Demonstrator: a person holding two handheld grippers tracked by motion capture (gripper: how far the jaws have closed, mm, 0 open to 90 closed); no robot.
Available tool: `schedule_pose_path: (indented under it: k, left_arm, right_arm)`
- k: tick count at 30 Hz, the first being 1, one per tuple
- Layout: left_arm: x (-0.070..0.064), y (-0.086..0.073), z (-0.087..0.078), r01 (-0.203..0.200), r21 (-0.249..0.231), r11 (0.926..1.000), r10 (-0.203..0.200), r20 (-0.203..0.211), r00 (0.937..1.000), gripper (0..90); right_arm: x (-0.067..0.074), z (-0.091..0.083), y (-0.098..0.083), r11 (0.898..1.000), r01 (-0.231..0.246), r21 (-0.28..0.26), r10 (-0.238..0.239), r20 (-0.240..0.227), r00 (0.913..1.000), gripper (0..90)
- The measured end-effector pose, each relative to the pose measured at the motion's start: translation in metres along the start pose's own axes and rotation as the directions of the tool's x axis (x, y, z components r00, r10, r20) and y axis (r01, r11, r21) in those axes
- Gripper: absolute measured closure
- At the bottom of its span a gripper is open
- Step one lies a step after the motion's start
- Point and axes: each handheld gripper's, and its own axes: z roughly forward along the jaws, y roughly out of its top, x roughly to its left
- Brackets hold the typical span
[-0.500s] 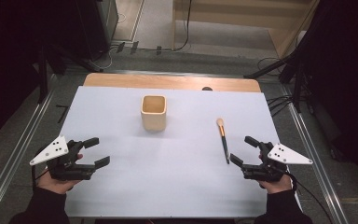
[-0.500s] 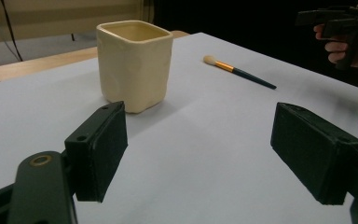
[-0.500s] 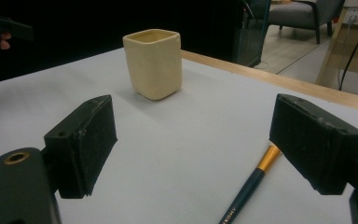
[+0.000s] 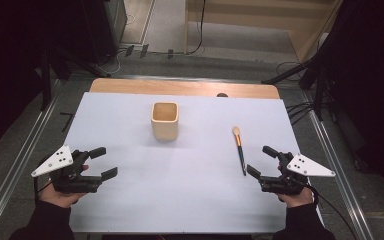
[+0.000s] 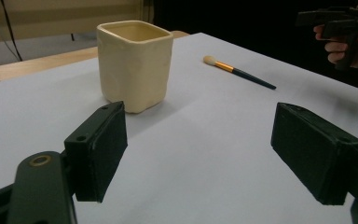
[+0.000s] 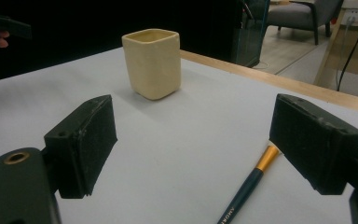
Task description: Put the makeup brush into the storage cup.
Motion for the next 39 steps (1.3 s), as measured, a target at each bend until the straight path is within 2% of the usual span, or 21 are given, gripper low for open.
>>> schedule_pose_path:
  k: [14,17,19,39]
  left_arm:
    - [0.0,0.0005,-0.0022,-0.002,-0.005,1.0,0.002,0.001,1.0,18.6]
    - [-0.0003,0.0007,-0.0021,-0.007,-0.007,1.0,0.007,0.003,1.0,18.6]
    - [-0.0021,0.0013,-0.0024,-0.035,-0.011,0.9993,0.035,0.001,0.9994,18.4]
    - [-0.0041,0.0007,0.0,-0.056,0.009,0.9984,0.056,0.004,0.9985,18.0]
  right_arm:
    - [0.0006,0.0002,0.0001,1.0,0.003,0.0,-0.003,-0.006,1.0,15.5]
    - [0.0007,0.0002,0.0001,1.0,0.003,0.003,-0.003,-0.004,1.0,15.5]
    - [0.0007,0.0004,0.0,1.0,0.003,0.004,-0.003,-0.003,1.0,15.5]
    - [0.0,0.0001,0.0001,1.0,-0.003,0.002,0.003,-0.001,1.0,15.6]
